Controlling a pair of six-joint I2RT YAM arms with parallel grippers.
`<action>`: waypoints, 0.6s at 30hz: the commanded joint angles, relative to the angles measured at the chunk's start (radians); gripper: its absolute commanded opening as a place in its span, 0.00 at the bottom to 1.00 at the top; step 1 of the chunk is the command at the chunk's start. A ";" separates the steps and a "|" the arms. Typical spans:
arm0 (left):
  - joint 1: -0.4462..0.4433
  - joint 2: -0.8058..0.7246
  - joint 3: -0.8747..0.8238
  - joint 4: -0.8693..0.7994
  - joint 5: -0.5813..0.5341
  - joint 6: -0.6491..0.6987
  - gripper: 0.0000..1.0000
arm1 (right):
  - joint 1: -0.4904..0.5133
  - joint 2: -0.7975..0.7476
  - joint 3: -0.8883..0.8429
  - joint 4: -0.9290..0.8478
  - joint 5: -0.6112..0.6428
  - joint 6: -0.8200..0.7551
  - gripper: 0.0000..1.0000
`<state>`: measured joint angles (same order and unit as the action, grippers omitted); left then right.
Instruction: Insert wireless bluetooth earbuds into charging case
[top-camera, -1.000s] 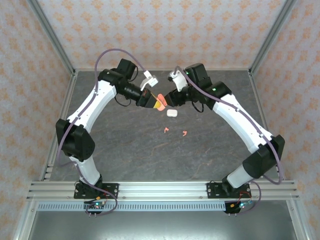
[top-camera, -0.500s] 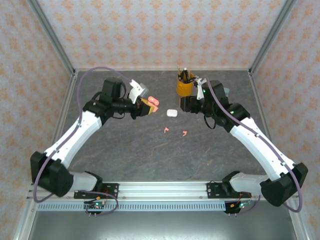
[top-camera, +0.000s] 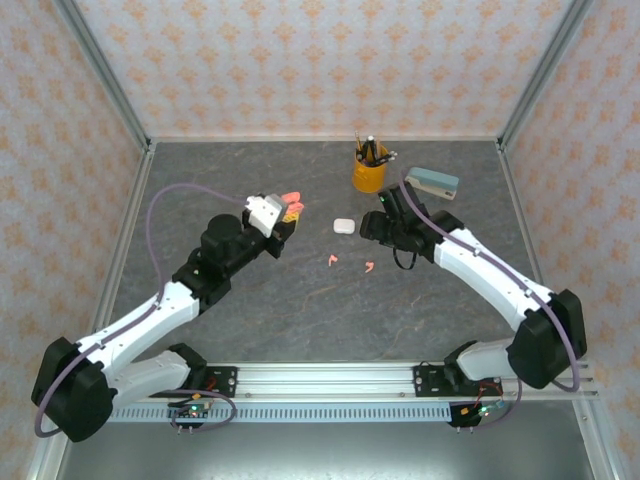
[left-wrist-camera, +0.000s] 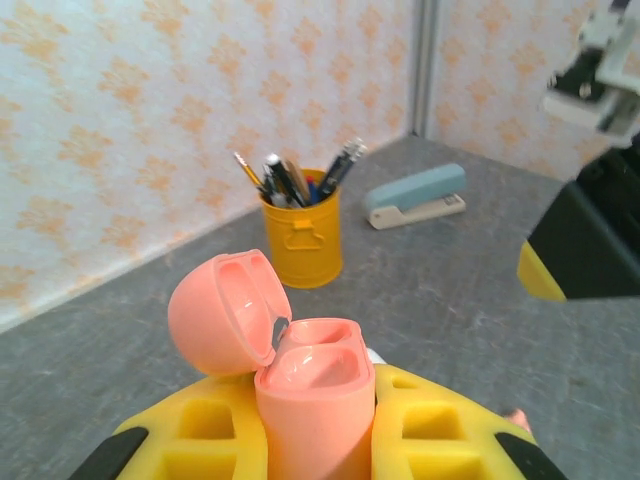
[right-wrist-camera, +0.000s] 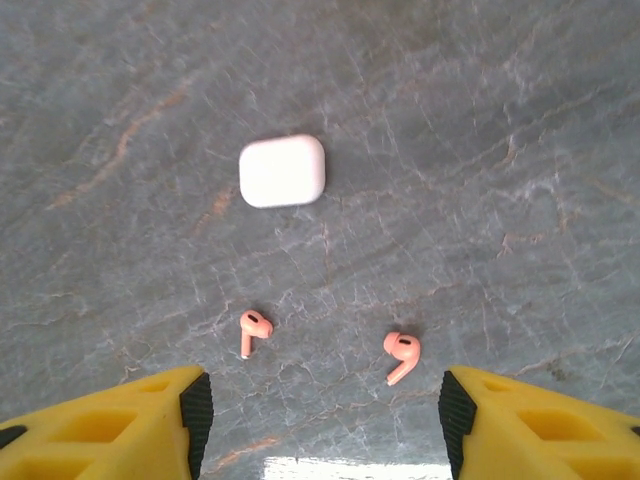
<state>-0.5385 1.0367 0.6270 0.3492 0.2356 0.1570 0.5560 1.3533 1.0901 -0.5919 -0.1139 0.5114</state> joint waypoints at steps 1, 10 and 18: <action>-0.010 -0.026 -0.085 0.291 -0.117 0.002 0.00 | 0.032 0.030 -0.006 0.031 0.051 0.077 0.62; -0.020 -0.022 -0.202 0.574 -0.119 0.066 0.00 | 0.113 0.184 0.047 0.027 0.136 0.190 0.62; -0.020 -0.018 -0.191 0.613 -0.112 0.135 0.00 | 0.155 0.308 0.140 -0.007 0.191 0.252 0.62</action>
<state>-0.5549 1.0256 0.4328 0.8719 0.1406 0.2386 0.6971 1.6417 1.1763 -0.5777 0.0059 0.7185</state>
